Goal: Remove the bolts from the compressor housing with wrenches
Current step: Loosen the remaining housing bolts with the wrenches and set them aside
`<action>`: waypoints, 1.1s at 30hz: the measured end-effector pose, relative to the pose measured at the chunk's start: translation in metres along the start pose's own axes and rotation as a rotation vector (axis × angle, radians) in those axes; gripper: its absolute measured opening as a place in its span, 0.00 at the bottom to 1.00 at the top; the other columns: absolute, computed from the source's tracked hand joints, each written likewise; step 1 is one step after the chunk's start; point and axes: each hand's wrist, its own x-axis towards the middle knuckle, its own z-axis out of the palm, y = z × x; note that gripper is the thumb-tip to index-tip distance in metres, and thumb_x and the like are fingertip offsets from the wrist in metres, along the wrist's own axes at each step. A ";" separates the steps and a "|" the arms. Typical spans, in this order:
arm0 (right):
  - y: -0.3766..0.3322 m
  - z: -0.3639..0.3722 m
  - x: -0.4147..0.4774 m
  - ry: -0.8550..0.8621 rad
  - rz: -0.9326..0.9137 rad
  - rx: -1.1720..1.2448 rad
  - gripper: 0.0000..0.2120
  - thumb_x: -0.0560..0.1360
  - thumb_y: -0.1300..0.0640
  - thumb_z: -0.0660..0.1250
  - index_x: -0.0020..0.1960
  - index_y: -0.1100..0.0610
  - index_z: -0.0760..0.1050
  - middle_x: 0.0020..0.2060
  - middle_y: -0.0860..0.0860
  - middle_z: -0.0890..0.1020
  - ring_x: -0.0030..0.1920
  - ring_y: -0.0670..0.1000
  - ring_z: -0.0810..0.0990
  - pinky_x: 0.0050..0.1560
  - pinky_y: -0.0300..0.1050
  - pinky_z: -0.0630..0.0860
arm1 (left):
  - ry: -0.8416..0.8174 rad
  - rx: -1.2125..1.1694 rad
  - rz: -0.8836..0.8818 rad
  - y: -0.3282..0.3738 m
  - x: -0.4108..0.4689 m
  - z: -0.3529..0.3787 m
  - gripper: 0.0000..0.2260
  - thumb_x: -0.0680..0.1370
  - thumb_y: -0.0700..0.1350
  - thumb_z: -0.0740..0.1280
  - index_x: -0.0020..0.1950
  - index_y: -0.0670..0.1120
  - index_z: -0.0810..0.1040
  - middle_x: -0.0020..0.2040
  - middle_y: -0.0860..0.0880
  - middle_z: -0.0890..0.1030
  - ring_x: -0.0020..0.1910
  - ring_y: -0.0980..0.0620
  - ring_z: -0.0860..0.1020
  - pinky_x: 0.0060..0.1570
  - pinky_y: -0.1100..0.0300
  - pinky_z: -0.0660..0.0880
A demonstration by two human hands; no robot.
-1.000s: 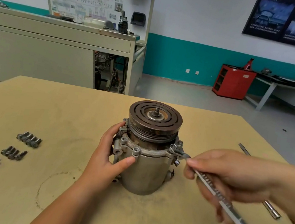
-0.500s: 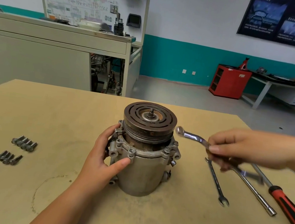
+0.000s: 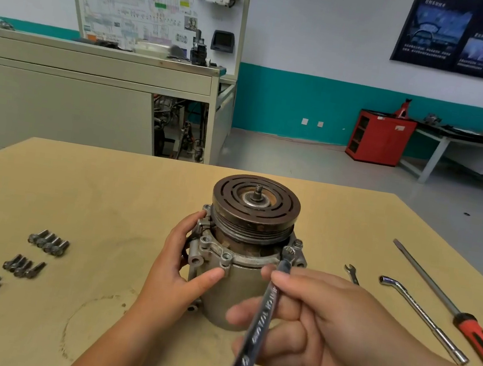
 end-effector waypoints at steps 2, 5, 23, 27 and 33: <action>0.000 0.001 0.004 0.025 -0.011 -0.028 0.11 0.65 0.56 0.63 0.46 0.61 0.72 0.35 0.64 0.83 0.26 0.56 0.82 0.26 0.45 0.78 | 0.001 -0.006 0.008 0.000 0.000 0.001 0.33 0.65 0.61 0.72 0.68 0.67 0.65 0.69 0.56 0.72 0.67 0.56 0.72 0.60 0.67 0.71; 0.002 -0.003 0.009 0.045 -0.007 -0.065 0.06 0.77 0.58 0.58 0.46 0.61 0.72 0.33 0.62 0.83 0.25 0.55 0.81 0.25 0.42 0.77 | 0.000 -0.012 0.005 0.000 0.000 0.000 0.32 0.65 0.61 0.72 0.67 0.69 0.65 0.68 0.56 0.72 0.66 0.56 0.73 0.58 0.68 0.71; -0.108 -0.128 0.013 -0.079 0.260 -1.276 0.11 0.73 0.43 0.61 0.44 0.47 0.79 0.39 0.47 0.84 0.42 0.47 0.82 0.46 0.38 0.77 | -0.005 -0.018 -0.043 0.007 -0.002 0.000 0.32 0.65 0.61 0.71 0.66 0.69 0.64 0.65 0.68 0.71 0.64 0.66 0.72 0.54 0.77 0.68; -0.053 -0.098 0.004 -0.300 0.248 -0.817 0.09 0.77 0.52 0.59 0.49 0.58 0.70 0.49 0.57 0.84 0.48 0.55 0.84 0.50 0.40 0.77 | -0.001 -0.019 -0.045 0.007 -0.002 0.000 0.33 0.65 0.60 0.71 0.68 0.66 0.64 0.65 0.68 0.71 0.64 0.66 0.71 0.54 0.76 0.68; -0.014 -0.029 -0.001 -0.227 0.129 -0.082 0.11 0.72 0.53 0.65 0.48 0.60 0.69 0.42 0.61 0.85 0.33 0.54 0.85 0.36 0.42 0.80 | 0.003 -0.024 -0.021 0.006 -0.001 0.001 0.34 0.65 0.59 0.71 0.69 0.61 0.64 0.68 0.60 0.72 0.64 0.63 0.73 0.55 0.74 0.69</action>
